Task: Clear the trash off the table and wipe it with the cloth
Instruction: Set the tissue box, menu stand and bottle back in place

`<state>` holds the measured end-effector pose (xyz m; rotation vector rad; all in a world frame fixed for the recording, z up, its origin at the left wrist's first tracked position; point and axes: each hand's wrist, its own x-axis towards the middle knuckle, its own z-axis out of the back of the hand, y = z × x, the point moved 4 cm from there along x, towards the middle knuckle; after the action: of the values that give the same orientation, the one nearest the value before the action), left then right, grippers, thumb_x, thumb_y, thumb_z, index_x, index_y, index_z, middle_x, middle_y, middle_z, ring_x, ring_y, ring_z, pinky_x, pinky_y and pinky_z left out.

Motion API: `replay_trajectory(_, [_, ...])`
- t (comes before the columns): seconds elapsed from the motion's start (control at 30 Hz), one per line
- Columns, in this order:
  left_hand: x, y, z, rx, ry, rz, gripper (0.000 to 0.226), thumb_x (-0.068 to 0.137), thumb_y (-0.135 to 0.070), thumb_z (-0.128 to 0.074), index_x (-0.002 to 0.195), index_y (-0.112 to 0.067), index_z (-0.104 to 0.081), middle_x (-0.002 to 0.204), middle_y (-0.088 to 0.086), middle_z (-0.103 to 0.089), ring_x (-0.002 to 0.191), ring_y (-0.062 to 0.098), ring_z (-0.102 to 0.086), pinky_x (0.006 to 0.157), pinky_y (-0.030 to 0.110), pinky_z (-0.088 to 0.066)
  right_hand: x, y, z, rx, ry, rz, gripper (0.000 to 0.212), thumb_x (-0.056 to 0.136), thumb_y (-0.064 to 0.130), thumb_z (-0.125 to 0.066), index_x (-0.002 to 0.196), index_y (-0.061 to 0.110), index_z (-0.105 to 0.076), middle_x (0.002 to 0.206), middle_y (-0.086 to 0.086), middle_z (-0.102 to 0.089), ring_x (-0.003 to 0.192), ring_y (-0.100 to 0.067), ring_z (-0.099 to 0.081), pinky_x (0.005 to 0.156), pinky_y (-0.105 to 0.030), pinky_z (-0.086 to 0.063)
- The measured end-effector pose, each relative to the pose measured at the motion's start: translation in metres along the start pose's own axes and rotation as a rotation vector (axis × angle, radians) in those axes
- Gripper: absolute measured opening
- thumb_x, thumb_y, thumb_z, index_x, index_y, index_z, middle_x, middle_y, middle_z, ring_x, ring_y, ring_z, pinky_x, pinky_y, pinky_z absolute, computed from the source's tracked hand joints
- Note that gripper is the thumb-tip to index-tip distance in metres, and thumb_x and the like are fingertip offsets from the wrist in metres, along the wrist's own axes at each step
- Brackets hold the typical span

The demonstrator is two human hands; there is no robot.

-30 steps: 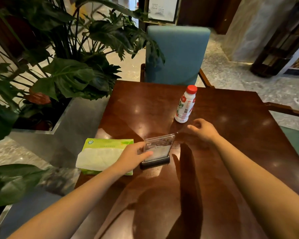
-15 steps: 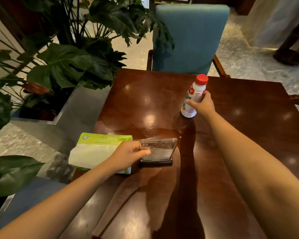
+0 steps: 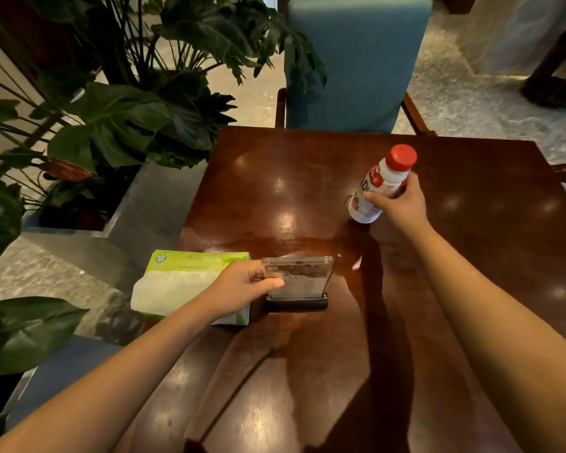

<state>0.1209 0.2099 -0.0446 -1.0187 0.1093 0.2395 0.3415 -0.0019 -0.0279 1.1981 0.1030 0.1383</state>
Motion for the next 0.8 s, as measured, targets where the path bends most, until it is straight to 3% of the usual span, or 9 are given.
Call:
replay_trajectory(0.13, [0.001,-0.004,0.001,0.018,0.004,0.028,0.032,0.084,-0.023,-0.066,0.054,-0.019,-0.055,0.047,-0.013,-0.048,0.051,0.002,-0.045,0.056,0.023,-0.035,-0.048,-0.001,0.024,-0.05,0.097,0.007,0.069,0.067,0.01,-0.082,0.127,0.011,-0.047,0.115,0.001,-0.059,0.104,-0.013,-0.057,0.083,-0.021,-0.044])
replay_trajectory(0.23, [0.0,-0.004,0.001,-0.014,0.016,0.04,0.025,0.084,-0.026,-0.066,0.078,-0.001,-0.067,0.073,0.011,-0.064,0.071,0.021,-0.058,0.067,0.034,-0.044,-0.089,-0.007,0.033,-0.116,0.13,0.03,0.07,0.067,0.008,-0.082,0.128,0.01,-0.048,0.111,0.005,-0.057,0.103,-0.01,-0.055,0.082,-0.016,-0.041])
replay_trajectory(0.3, [-0.001,-0.002,0.002,-0.016,0.007,0.049,0.027,0.084,-0.027,-0.066,0.088,-0.001,-0.069,0.087,0.018,-0.07,0.082,0.029,-0.064,0.075,0.043,-0.05,-0.11,-0.017,0.035,-0.134,0.137,0.018,0.07,0.067,0.009,-0.082,0.129,0.011,-0.048,0.11,0.006,-0.056,0.101,-0.008,-0.054,0.078,-0.01,-0.041])
replay_trajectory(0.4, [-0.003,-0.004,0.002,-0.028,0.003,0.055,0.021,0.084,-0.026,-0.066,0.094,-0.008,-0.071,0.097,0.013,-0.072,0.095,0.026,-0.066,0.088,0.046,-0.049,-0.133,-0.033,0.04,-0.105,0.119,-0.013,0.068,0.067,0.008,-0.082,0.127,0.013,-0.05,0.108,0.006,-0.059,0.099,-0.01,-0.057,0.072,-0.001,-0.044])
replay_trajectory(0.57, [-0.005,-0.006,0.001,-0.059,0.027,0.05,0.021,0.085,-0.025,-0.065,0.101,-0.013,-0.07,0.103,0.004,-0.072,0.099,0.019,-0.065,0.095,0.046,-0.049,-0.154,-0.041,0.04,-0.108,0.123,-0.015,0.069,0.067,0.01,-0.082,0.127,0.015,-0.049,0.112,0.007,-0.059,0.1,-0.009,-0.058,0.087,-0.021,-0.045])
replay_trajectory(0.67, [-0.005,-0.004,0.002,-0.08,0.041,0.052,0.026,0.083,-0.028,-0.066,0.103,-0.01,-0.068,0.105,0.007,-0.071,0.101,0.023,-0.065,0.096,0.052,-0.047,-0.161,-0.041,0.037,-0.104,0.127,-0.015,0.068,0.068,0.011,-0.081,0.127,0.015,-0.048,0.112,0.008,-0.058,0.1,-0.009,-0.056,0.088,-0.022,-0.045])
replay_trajectory(0.8, [-0.007,-0.007,-0.001,-0.142,0.044,0.057,0.021,0.085,-0.022,-0.065,0.104,-0.013,-0.066,0.109,0.006,-0.069,0.105,0.022,-0.063,0.098,0.048,-0.047,-0.161,-0.042,0.035,-0.089,0.119,-0.054,0.068,0.072,0.012,-0.078,0.131,0.014,-0.044,0.114,0.008,-0.055,0.103,-0.01,-0.054,0.088,-0.023,-0.043])
